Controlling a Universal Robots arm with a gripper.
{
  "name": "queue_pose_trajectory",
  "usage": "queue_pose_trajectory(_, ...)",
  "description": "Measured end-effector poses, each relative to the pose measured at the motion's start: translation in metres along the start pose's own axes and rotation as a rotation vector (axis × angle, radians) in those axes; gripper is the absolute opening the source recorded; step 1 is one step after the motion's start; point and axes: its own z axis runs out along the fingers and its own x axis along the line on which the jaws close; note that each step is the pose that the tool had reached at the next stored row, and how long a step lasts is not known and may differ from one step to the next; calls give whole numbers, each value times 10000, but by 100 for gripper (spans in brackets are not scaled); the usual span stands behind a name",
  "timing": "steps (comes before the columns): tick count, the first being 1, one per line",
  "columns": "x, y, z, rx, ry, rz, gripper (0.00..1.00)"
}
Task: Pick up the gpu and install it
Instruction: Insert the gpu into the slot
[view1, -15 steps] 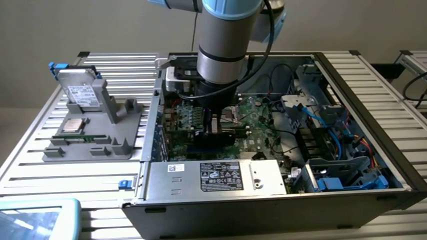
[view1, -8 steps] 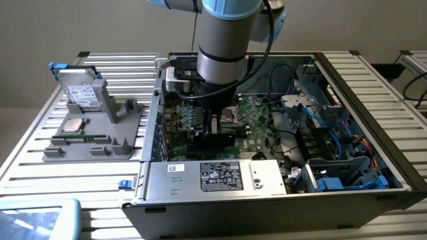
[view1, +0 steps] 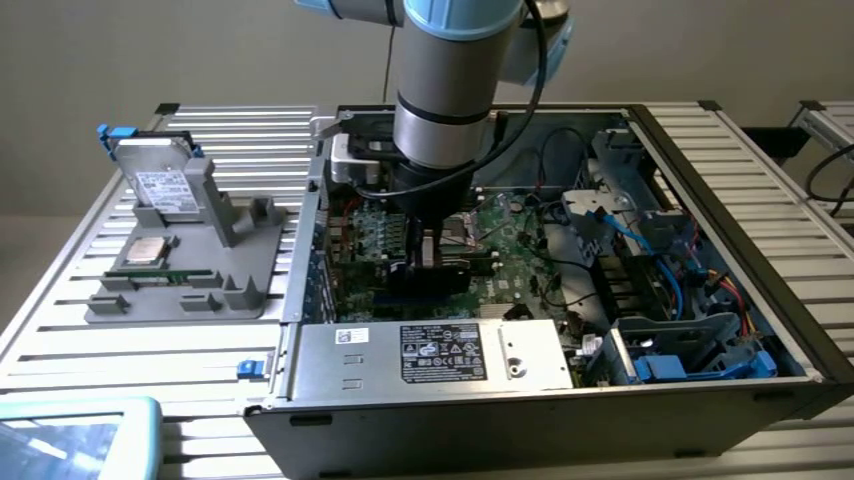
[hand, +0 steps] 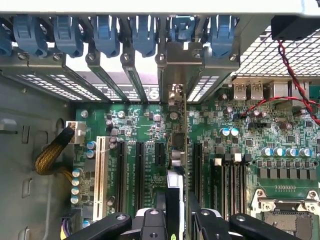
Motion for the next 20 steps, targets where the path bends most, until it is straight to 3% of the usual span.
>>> queue_pose_trajectory(20,-31,1,17,1,95,22,27)
